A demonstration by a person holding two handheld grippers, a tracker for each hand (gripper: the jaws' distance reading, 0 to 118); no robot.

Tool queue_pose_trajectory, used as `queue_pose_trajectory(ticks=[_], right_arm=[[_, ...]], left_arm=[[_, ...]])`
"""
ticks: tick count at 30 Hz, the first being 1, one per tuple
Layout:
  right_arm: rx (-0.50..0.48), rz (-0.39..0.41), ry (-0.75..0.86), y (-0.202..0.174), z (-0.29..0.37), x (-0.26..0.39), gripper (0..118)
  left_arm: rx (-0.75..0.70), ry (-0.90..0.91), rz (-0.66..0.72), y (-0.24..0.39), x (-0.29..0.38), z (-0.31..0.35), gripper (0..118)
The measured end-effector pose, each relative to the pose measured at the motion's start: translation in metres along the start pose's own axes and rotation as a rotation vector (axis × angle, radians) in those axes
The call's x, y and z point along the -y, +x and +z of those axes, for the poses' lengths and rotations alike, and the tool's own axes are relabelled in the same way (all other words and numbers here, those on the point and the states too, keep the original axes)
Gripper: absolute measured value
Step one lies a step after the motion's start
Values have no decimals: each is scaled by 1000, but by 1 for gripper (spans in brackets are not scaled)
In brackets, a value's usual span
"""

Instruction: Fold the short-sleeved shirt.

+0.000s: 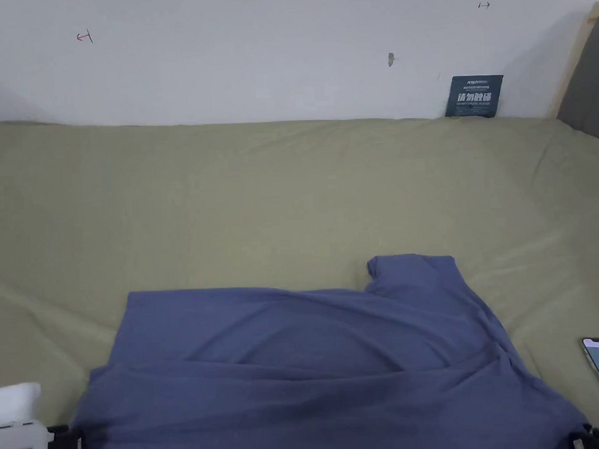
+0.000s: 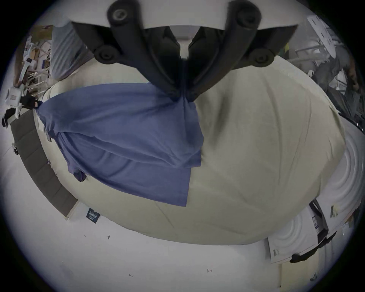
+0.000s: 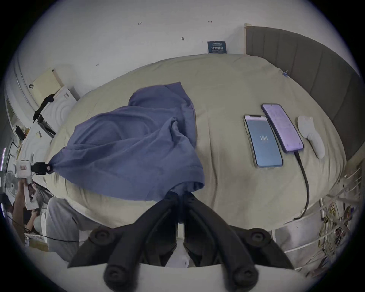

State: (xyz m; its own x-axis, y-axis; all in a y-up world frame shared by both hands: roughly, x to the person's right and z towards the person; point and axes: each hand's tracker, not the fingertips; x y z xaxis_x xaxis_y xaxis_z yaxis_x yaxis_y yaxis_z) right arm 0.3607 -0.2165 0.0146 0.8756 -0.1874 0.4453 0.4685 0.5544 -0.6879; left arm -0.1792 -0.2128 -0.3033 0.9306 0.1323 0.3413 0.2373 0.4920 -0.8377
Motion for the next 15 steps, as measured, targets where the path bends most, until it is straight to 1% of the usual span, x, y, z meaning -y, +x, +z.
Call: queue_pose_trajectory(ticks=[4,6,7,8,9,10,11,12,13,15], right_arm=[[-5,-24,-14,2,-3,7,7],[-4,-23,-18,0,-6,7,7],[-4,-22,-18,1,-8,6,10],[-19,-27,-32,1,-9,3,22],[-12,-28,-35,-1,-9,0,69],[-6,-23,-35,-3,-10,-2,104],[-11,-10,-37,3,-12,-6,118],[-5,-4,-16,2,-11,-11,118],[-9,4,13,0,-10,-21,118],[-29,-8,27,-6,-13,-38,118]], left_arm=[[6,-23,-2,-3,7,1,4],[4,-20,5,-7,4,-3,4],[13,-14,14,-7,3,-5,11],[29,6,24,-8,2,-6,38],[36,21,20,-8,0,-7,97],[55,38,14,-9,-3,-9,118],[53,34,14,-9,-7,-11,116],[32,70,16,-8,-8,-12,115],[45,67,21,-1,-18,-8,115],[32,77,11,11,-36,-12,115]])
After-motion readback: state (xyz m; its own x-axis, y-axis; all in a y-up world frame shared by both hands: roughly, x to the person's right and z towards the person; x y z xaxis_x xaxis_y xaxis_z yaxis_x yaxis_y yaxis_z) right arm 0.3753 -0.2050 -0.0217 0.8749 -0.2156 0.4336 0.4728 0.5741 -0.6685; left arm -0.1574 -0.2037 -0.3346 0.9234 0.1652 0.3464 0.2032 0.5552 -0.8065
